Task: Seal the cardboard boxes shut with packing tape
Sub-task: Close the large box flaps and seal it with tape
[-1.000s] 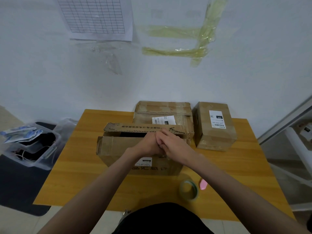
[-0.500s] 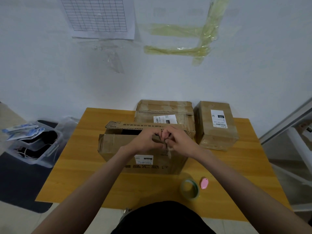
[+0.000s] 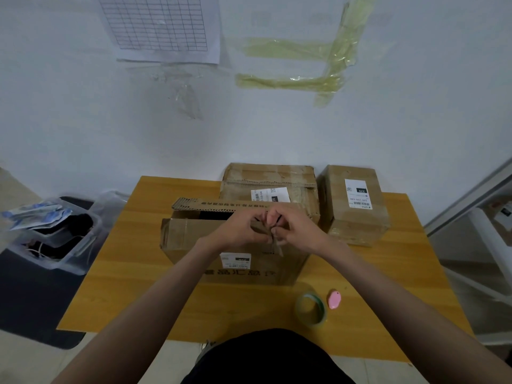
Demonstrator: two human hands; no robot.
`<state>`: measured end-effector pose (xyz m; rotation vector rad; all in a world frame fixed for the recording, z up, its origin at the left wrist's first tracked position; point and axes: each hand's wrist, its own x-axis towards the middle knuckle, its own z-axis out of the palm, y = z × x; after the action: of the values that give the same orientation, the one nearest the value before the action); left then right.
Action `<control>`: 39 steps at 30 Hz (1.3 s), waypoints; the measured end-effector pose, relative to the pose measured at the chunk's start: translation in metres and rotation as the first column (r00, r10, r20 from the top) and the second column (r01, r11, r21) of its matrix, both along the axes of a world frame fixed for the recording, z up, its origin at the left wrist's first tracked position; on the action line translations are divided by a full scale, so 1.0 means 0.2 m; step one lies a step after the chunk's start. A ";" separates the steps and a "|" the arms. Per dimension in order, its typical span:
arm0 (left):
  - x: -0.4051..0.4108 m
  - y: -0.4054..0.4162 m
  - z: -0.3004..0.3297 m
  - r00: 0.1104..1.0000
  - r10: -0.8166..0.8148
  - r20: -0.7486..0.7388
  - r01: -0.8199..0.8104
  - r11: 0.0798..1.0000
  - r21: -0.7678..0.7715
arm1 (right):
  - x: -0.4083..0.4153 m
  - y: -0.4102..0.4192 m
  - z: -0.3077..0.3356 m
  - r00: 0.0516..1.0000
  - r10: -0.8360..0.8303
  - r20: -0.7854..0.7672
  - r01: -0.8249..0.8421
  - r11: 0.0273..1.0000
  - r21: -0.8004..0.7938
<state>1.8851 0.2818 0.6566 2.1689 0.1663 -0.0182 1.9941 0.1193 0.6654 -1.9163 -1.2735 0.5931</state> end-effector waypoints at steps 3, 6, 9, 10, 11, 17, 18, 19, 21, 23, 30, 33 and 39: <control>0.00 0.01 -0.02 1.000 -0.002 0.000 0.002 0.999 0.040 | 0.00 -0.01 -0.01 0.996 -0.014 -0.083 0.014 1.000 -0.002; 0.00 0.01 -0.04 0.999 -0.025 -0.030 0.027 0.997 0.076 | 0.00 -0.01 -0.01 0.994 -0.017 -0.109 0.018 1.000 0.010; 0.01 0.01 -0.05 0.999 -0.036 -0.035 0.040 0.992 0.118 | 0.00 -0.01 0.00 0.995 -0.017 -0.098 0.016 1.000 -0.007; 0.01 0.01 -0.05 0.999 -0.035 -0.039 0.039 0.991 0.128 | 0.00 -0.01 -0.01 0.996 -0.018 -0.093 0.017 1.000 -0.010; 0.01 0.01 -0.05 0.999 -0.030 -0.045 0.036 0.990 0.133 | 0.00 -0.01 0.00 0.995 -0.019 -0.095 0.018 1.000 -0.013; 0.01 0.00 -0.06 0.998 -0.003 -0.058 0.013 0.985 0.171 | 0.00 0.00 0.00 0.998 0.007 -0.056 -0.009 1.000 -0.020; 0.01 0.00 -0.05 0.998 0.002 -0.056 0.008 0.984 0.177 | 0.00 0.00 0.00 0.999 0.009 -0.050 -0.010 1.000 -0.019; 0.02 0.00 -0.05 0.998 0.011 -0.057 0.000 0.983 0.182 | 0.00 0.00 0.00 0.999 0.011 -0.048 -0.011 1.000 -0.015; 0.02 -0.02 -0.05 0.997 0.038 -0.060 -0.027 0.983 0.182 | 0.00 0.00 -0.01 0.999 0.010 -0.036 -0.011 1.000 -0.013; 0.02 -0.04 -0.06 0.996 0.074 -0.049 -0.063 0.981 0.183 | 0.01 0.01 -0.02 1.000 0.014 -0.015 -0.014 1.000 -0.011; 0.00 -0.14 -0.06 0.985 0.147 0.093 -0.165 0.960 0.227 | 0.02 0.01 -0.04 0.999 0.028 0.033 -0.027 1.000 -0.016; 0.01 -0.14 -0.06 0.983 0.179 0.047 -0.185 0.961 0.208 | 0.02 0.00 -0.04 0.998 0.039 0.057 -0.038 0.999 -0.021; 0.05 -0.06 -0.02 0.998 0.059 -0.029 -0.054 0.987 0.149 | 0.01 -0.02 -0.03 0.996 0.061 0.065 -0.062 0.998 0.004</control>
<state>1.8957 0.2690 0.6530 2.3117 0.2550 -0.0100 1.9955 0.1162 0.6591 -1.9111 -1.3782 0.5620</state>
